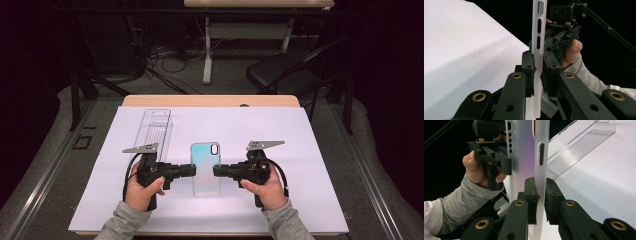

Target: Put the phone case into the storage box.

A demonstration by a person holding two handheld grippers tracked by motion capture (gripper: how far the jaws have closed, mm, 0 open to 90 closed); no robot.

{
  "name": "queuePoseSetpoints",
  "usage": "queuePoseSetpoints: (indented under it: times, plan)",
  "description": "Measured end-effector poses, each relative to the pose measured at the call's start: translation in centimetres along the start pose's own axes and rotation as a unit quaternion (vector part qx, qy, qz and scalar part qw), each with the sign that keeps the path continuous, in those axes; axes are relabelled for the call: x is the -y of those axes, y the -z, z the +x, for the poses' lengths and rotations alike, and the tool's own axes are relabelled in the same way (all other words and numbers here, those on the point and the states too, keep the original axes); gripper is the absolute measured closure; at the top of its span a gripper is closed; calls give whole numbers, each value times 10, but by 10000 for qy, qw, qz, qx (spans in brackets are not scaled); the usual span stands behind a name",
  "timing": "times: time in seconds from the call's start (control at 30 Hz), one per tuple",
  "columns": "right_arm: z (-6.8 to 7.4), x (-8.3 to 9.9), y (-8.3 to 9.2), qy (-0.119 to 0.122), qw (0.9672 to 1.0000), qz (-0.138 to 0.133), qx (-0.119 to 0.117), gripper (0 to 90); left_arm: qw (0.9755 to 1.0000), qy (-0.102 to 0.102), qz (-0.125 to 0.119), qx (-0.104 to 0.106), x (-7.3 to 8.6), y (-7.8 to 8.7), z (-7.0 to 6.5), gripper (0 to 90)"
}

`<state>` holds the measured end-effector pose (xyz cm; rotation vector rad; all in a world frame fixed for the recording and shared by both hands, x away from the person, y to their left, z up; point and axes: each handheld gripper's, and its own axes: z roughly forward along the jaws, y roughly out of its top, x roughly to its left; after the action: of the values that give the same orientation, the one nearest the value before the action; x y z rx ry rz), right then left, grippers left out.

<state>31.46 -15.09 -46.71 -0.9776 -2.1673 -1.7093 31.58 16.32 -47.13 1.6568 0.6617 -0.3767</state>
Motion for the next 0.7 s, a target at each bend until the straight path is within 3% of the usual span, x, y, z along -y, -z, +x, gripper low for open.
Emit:
queuePoseSetpoints:
  times: [0.7]
  plan:
    - [0,0,0,-1,10000,-24,-6,824,10000,-9,-27,-7,0,0,0,819]
